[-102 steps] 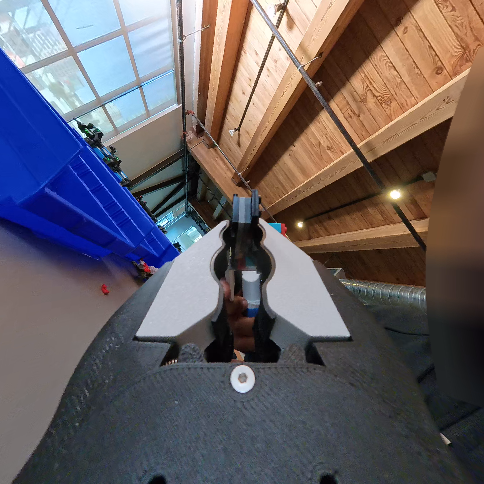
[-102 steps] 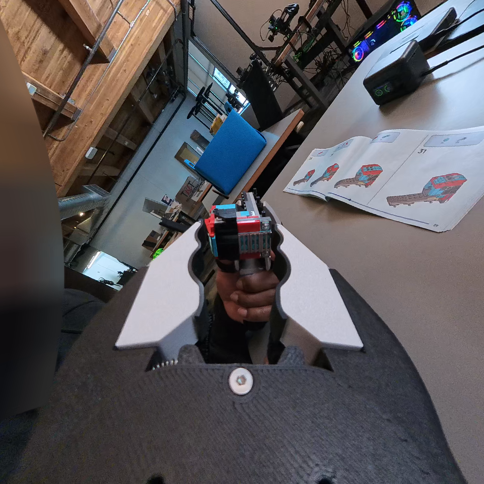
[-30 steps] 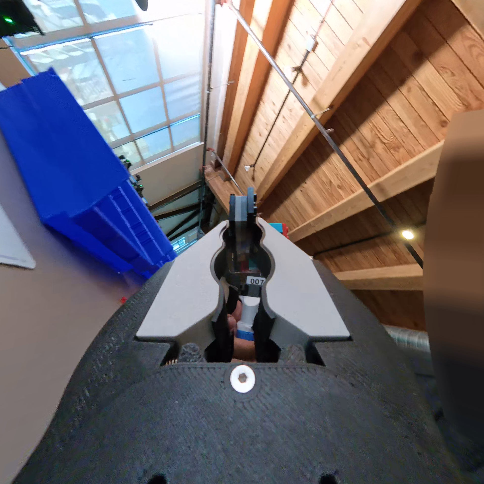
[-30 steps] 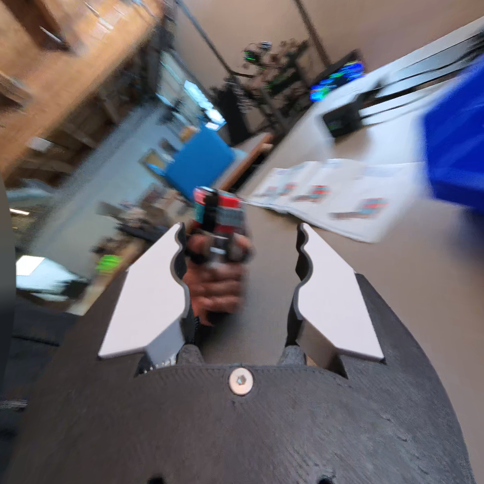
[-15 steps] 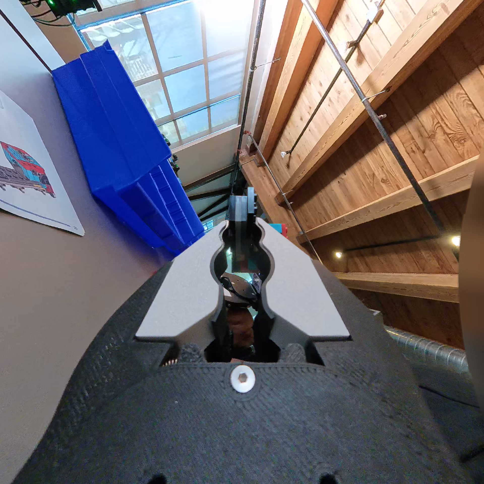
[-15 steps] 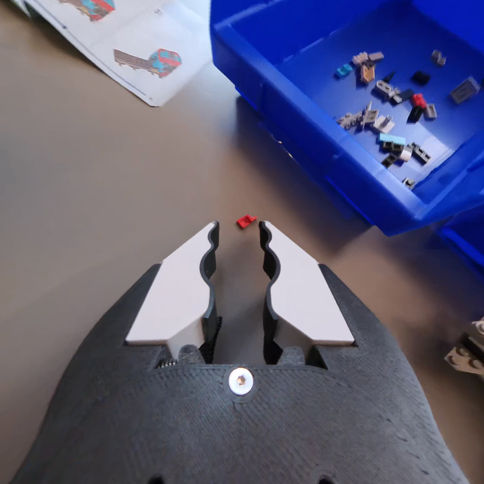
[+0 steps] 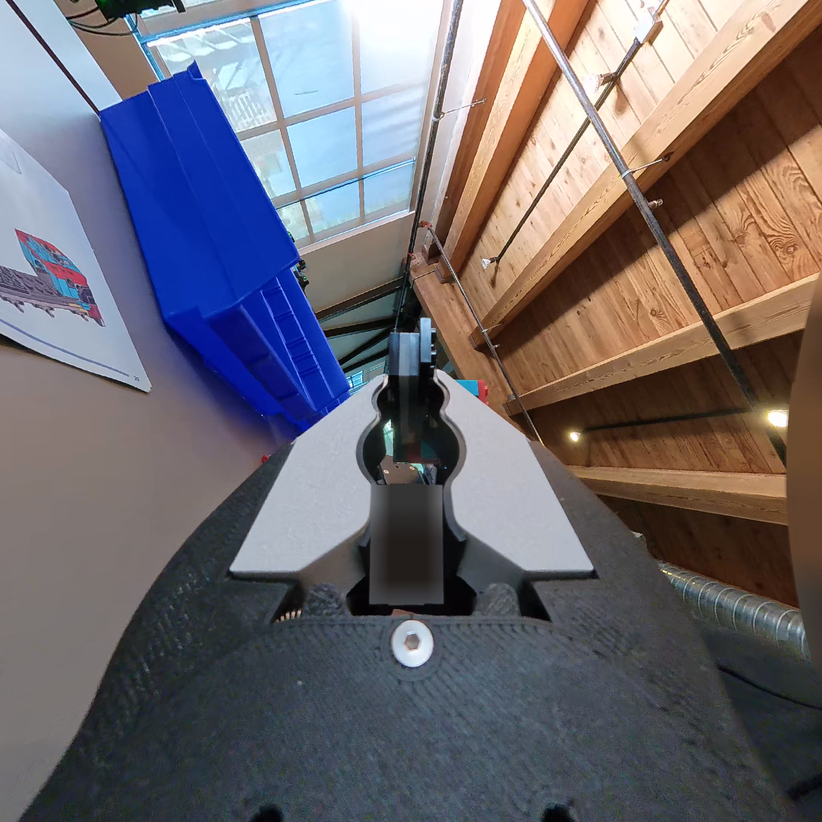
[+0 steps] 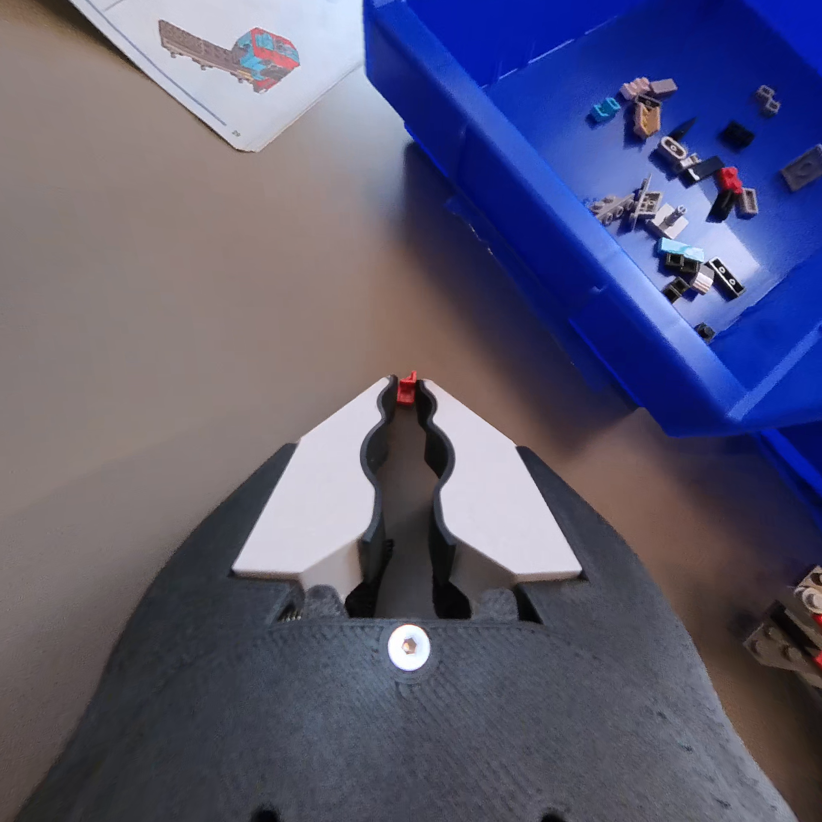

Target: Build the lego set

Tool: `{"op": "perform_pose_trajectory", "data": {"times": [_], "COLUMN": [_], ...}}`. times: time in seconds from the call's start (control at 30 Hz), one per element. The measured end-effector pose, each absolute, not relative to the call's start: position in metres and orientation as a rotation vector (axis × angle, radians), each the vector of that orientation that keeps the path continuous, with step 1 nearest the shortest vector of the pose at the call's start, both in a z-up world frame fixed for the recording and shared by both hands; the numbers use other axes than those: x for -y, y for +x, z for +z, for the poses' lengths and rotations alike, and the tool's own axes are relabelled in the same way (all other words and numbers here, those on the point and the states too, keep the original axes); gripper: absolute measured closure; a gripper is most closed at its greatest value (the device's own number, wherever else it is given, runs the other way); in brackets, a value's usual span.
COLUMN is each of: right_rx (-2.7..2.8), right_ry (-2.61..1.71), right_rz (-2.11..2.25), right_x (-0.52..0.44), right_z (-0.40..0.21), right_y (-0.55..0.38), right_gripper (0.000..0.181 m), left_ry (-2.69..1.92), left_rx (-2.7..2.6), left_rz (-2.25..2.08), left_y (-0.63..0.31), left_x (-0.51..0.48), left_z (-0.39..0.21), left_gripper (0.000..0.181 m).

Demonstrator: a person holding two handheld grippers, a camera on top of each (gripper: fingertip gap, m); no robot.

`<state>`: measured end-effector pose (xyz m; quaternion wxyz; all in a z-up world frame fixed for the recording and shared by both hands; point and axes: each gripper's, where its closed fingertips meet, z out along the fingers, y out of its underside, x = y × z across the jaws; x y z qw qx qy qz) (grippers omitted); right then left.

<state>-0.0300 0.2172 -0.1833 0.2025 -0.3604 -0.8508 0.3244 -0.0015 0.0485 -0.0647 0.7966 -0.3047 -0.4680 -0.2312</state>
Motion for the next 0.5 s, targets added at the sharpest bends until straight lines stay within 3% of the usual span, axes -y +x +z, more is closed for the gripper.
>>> {"op": "perform_pose_trajectory", "data": {"times": [0.03, 0.5], "right_rx": [2.387, 2.727], "right_ry": [-0.976, -0.503], "right_rz": [0.920, 0.728], "right_x": [-0.214, -0.163], "right_z": [-0.181, -0.162], "right_y": [-0.027, 0.026], "right_gripper": [0.174, 0.174], "left_ry": [-0.654, -0.764], "left_rx": [1.005, 1.143], "left_rz": [-0.498, -0.450], "left_y": [-0.001, -0.007], "left_x": [-0.048, -0.055], "left_z": [-0.065, -0.090], "left_gripper": [0.166, 0.166]}}
